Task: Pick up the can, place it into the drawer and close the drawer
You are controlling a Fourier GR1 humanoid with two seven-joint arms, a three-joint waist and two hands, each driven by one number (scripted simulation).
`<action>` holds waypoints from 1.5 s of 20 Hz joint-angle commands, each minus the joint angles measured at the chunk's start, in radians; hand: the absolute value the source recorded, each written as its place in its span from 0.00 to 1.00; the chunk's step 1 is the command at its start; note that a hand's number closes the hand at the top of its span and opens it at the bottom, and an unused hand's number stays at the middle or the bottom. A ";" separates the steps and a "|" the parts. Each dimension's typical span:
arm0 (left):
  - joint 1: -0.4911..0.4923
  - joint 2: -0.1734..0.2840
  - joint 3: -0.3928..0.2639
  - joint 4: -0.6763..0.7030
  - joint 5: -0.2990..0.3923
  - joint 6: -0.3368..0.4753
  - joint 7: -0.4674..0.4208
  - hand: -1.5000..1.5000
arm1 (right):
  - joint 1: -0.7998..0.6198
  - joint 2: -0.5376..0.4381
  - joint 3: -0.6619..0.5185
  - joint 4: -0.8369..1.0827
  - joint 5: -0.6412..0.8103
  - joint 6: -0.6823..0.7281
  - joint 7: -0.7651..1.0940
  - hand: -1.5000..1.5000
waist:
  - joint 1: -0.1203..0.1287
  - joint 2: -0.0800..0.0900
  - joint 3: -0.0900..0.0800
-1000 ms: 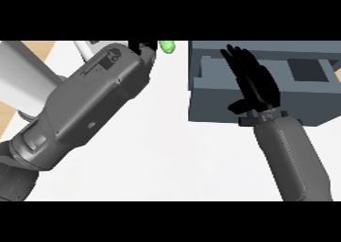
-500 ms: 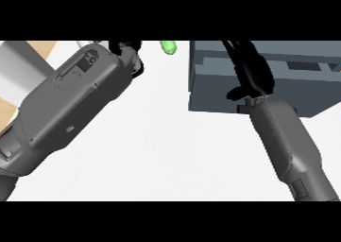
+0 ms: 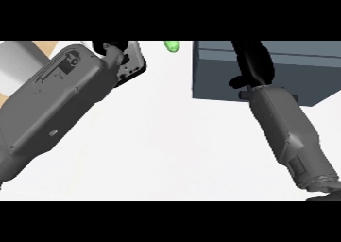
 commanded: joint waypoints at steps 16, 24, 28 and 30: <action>0.031 0.080 0.003 -0.164 -0.040 0.007 0.113 0.00 | -0.254 -0.070 -0.069 0.267 0.027 -0.094 0.063 0.00 | 0.040 0.025 0.010; 0.081 0.081 -0.001 -0.211 -0.047 0.009 0.105 0.00 | -0.305 -0.041 -0.272 0.280 -0.214 0.089 -0.148 0.00 | 0.049 0.024 0.014; 0.098 0.086 -0.007 -0.220 -0.052 0.010 0.108 0.00 | -0.305 0.004 -0.404 0.277 -0.356 0.144 -0.207 0.00 | 0.049 0.023 0.014; 0.111 0.104 0.003 -0.234 -0.055 0.011 0.106 0.00 | -0.315 -0.033 -0.441 0.281 -0.392 0.196 -0.237 0.00 | 0.049 0.022 0.012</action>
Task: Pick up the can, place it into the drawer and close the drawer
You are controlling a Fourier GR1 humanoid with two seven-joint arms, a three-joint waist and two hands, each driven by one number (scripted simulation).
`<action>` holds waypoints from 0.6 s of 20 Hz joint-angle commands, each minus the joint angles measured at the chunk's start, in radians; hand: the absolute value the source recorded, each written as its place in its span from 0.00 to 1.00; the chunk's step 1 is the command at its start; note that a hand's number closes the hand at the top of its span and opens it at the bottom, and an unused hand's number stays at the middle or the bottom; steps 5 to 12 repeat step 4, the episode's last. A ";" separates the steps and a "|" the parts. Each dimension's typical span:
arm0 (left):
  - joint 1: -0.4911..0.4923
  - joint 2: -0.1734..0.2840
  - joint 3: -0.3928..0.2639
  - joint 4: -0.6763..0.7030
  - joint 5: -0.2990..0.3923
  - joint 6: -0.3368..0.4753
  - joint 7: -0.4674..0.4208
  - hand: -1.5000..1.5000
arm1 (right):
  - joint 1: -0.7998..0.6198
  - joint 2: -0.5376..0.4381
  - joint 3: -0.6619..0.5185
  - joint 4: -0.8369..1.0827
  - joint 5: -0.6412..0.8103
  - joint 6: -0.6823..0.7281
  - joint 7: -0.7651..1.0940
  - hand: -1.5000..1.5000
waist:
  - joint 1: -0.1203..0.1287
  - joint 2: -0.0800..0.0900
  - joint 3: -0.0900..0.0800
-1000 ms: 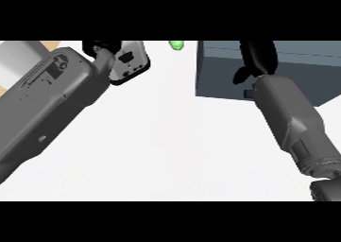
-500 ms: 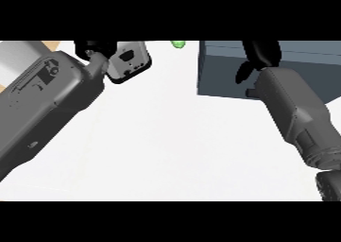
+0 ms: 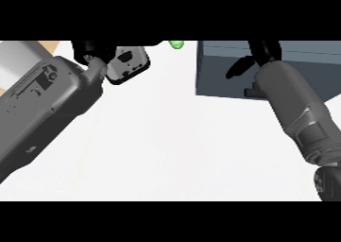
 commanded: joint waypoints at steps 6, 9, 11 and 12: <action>0.032 0.019 0.008 -0.030 -0.013 -0.005 0.000 0.00 | -0.093 0.021 -0.148 -0.022 -0.160 0.065 -0.029 0.00 | 0.020 0.002 -0.008; 0.032 0.019 0.008 -0.030 -0.013 -0.005 0.000 0.00 | -0.093 0.021 -0.148 -0.022 -0.160 0.065 -0.029 0.00 | 0.020 0.002 -0.008; 0.032 0.019 0.008 -0.030 -0.013 -0.005 0.000 0.00 | -0.093 0.021 -0.148 -0.022 -0.160 0.065 -0.029 0.00 | 0.020 0.002 -0.008; 0.032 0.019 0.008 -0.030 -0.013 -0.005 0.000 0.00 | -0.093 0.021 -0.148 -0.022 -0.160 0.065 -0.029 0.00 | 0.020 0.002 -0.008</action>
